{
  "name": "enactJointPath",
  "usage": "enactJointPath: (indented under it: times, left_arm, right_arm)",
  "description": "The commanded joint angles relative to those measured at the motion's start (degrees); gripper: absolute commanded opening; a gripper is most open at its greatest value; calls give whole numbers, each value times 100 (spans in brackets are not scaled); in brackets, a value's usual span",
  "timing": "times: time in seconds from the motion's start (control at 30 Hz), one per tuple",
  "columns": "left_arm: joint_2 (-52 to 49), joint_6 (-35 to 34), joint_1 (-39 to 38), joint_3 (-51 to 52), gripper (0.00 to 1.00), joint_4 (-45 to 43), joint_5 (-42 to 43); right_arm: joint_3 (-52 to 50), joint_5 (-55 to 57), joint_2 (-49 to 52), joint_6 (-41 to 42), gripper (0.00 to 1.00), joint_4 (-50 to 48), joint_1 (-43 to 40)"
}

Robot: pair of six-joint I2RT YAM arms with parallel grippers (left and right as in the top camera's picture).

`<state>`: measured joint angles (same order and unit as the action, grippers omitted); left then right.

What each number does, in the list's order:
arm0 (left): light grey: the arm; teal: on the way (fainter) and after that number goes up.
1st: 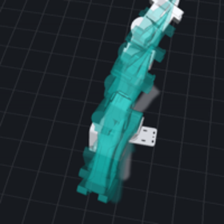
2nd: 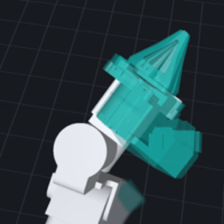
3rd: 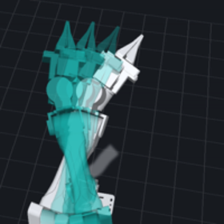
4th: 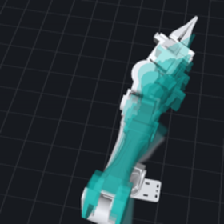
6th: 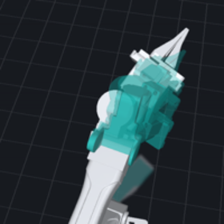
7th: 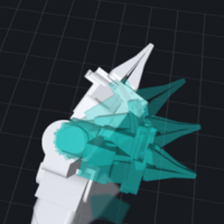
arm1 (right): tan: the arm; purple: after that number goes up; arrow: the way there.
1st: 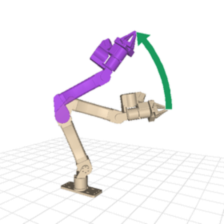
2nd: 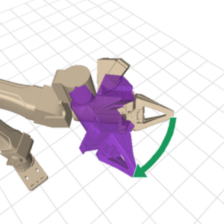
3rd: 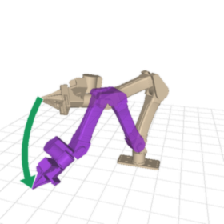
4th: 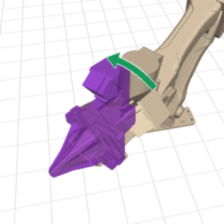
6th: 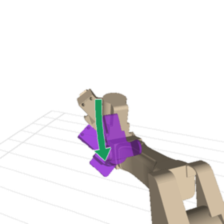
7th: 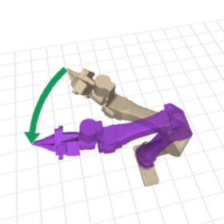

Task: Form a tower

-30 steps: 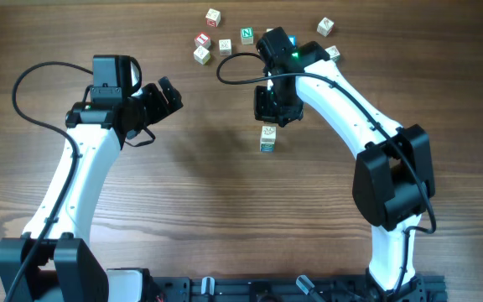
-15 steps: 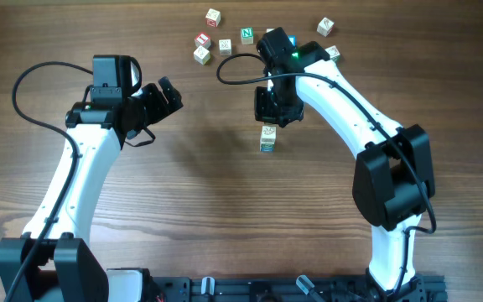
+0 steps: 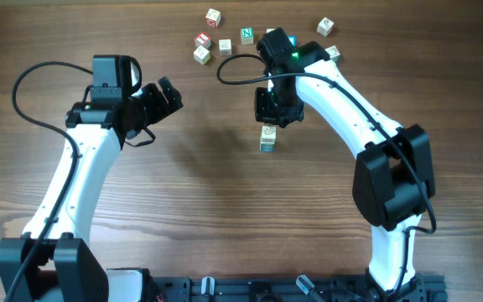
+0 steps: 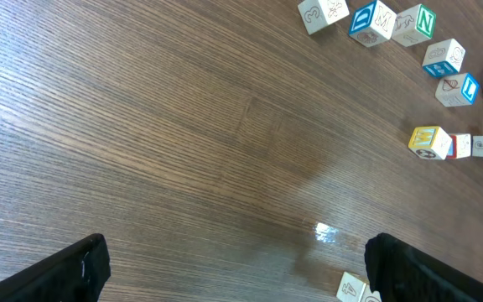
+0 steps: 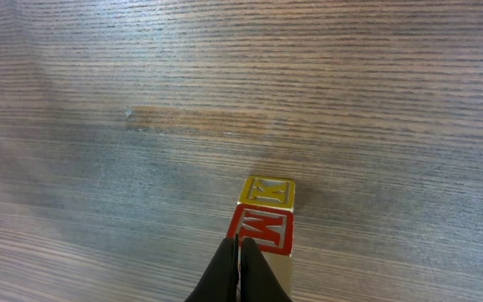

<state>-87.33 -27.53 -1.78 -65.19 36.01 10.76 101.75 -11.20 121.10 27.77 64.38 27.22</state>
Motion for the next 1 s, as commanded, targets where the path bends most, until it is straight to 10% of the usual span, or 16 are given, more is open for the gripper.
enactJointPath:
  times: [0.0, 0.97]
  left_arm:
    - [9, 11, 7, 31, 100, -22, -37]
    - [9, 11, 7, 31, 100, -22, -37]
  right_arm:
    - [-11, -101, 79, -81, 5, 46, -7]
    - [-11, -245, 76, -101, 5, 59, -7]
